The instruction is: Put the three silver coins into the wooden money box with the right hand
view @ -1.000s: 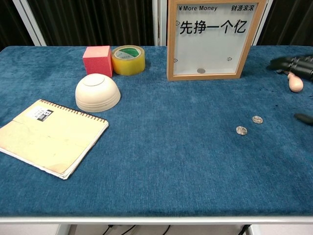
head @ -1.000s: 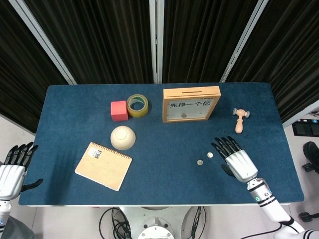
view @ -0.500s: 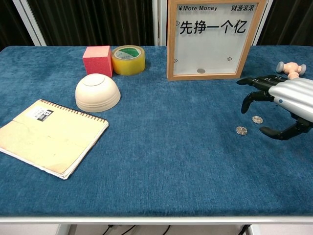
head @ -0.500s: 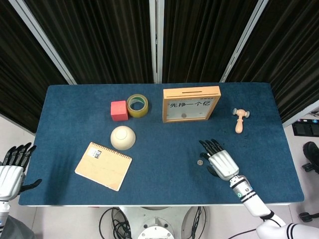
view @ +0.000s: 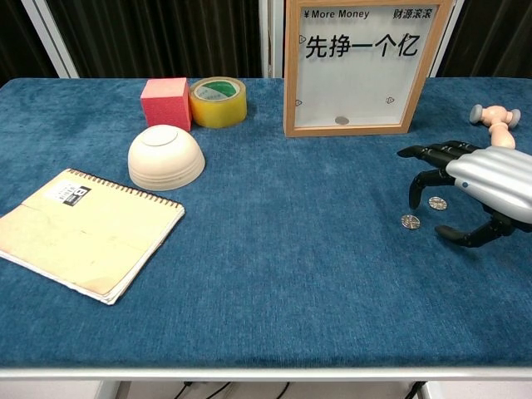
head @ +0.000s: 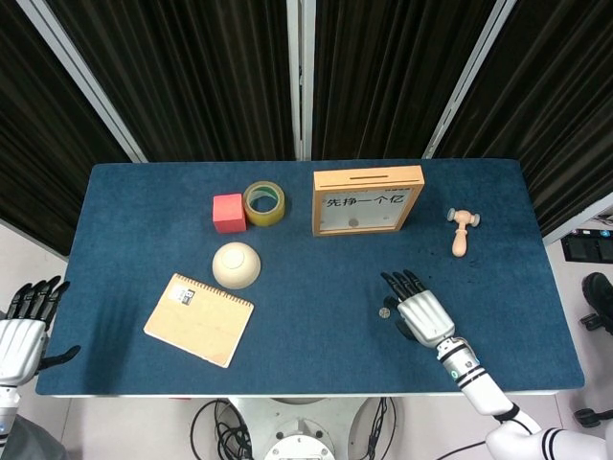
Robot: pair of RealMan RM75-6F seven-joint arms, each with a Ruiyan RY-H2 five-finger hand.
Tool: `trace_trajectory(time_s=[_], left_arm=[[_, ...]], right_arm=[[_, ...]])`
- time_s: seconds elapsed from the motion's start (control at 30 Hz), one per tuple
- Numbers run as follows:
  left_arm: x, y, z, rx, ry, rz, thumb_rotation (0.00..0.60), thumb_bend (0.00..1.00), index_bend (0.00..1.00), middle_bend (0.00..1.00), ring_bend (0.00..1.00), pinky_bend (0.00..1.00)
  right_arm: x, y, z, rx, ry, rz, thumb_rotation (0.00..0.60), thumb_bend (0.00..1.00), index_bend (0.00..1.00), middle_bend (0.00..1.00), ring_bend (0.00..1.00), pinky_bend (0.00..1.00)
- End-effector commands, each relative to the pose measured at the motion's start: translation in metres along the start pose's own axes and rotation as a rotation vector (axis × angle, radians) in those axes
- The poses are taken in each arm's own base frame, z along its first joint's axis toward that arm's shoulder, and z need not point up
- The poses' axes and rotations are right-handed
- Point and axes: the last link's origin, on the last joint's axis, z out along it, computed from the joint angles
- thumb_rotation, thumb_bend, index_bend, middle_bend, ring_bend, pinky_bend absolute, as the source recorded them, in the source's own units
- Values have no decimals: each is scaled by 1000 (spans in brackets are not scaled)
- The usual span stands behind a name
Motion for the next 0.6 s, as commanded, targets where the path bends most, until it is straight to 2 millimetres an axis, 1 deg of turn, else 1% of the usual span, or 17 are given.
trace_trajectory(time_s=[0.03, 0.6], left_arm=[[0, -1, 0, 2, 1, 0, 600, 0, 7, 0, 0, 0], [-1, -3, 0, 7, -1, -4, 600, 0, 7, 0, 0, 0]], right_arm=[[-2, -1, 1, 1, -1, 3, 600, 327, 395, 0, 0, 0], [-8, -4, 6, -1, -15, 19, 600, 332, 397, 0, 0, 0]])
